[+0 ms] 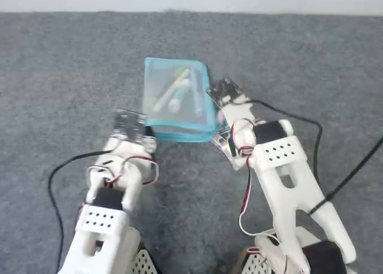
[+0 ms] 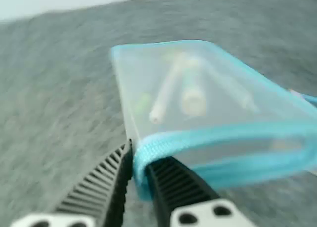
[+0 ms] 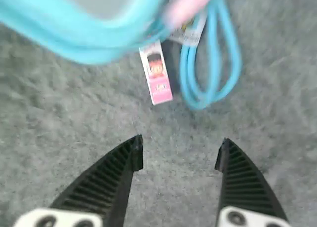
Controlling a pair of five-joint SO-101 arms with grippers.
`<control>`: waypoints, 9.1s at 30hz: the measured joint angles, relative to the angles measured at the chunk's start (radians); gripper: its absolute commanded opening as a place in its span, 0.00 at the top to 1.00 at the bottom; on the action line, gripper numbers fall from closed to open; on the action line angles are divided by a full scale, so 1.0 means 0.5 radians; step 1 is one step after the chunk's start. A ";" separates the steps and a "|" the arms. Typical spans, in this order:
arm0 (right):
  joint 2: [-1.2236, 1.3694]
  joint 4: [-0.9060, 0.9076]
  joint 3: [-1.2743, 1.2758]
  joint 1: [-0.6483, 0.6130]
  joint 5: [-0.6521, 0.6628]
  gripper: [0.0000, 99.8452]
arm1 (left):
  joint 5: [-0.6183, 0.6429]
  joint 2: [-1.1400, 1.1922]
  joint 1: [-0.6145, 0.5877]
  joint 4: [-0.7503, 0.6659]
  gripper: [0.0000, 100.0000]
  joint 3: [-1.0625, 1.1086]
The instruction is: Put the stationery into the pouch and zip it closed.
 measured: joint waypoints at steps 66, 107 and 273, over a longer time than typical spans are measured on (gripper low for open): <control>0.503 -1.142 0.531 -0.138 0.012 0.76 | 0.028 0.000 -0.178 0.178 0.99 -0.083; -0.709 0.644 -0.129 -0.509 0.126 0.99 | -0.068 0.000 0.420 0.181 0.99 -0.043; -0.212 0.098 0.068 -0.163 0.485 0.93 | -0.012 -0.003 0.166 0.178 0.99 -0.040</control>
